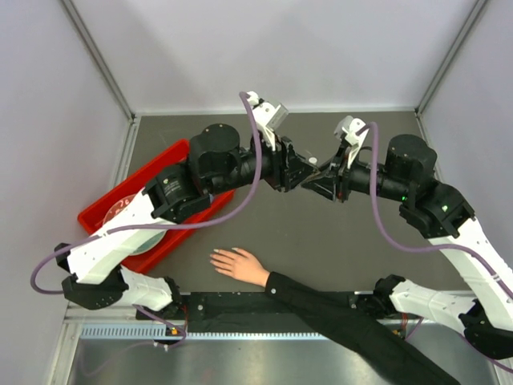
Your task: Paint the nails
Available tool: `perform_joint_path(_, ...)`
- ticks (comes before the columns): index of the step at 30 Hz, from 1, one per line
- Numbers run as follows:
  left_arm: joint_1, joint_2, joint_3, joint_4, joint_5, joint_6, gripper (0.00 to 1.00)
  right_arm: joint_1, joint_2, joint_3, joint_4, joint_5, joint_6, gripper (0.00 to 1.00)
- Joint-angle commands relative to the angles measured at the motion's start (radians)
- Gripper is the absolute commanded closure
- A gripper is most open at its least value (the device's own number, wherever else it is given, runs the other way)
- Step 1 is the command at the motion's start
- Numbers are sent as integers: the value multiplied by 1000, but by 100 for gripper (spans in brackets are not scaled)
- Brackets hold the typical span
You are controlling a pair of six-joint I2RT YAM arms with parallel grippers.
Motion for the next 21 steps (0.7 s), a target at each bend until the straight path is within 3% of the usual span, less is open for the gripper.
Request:
perform_joint_path(1,-10,23,22,74,-22,13,55,3,-12,53,37,-4,28,100)
perform_joint_path(8,-15,51,36,63,-24,30,62,1,-8,50,61,-29,51,100)
perform_joint_path(12,-15,66,54,57,-7,57,80,1,-13,45,57,-49,43,100)
perform_joint_path(13,-15,75,60,51,34,73,91,3,-16,43,60,-58,37,100)
perform_joint_path(16,-15,66,65,43,349,192,100,1,-42,25,87,-183,6,100)
perform_joint_path(17,-15,54,45,54,644,276,100,3,-50,14,104,-301,3,100)
perform_joint_path(18,-15,39,16,68,800,309,100,1,-56,10,123,-375,0,100)
perform_joint_path(21,-12,26,-6,88,1106,326,100,1,-85,-45,276,-644,72,100)
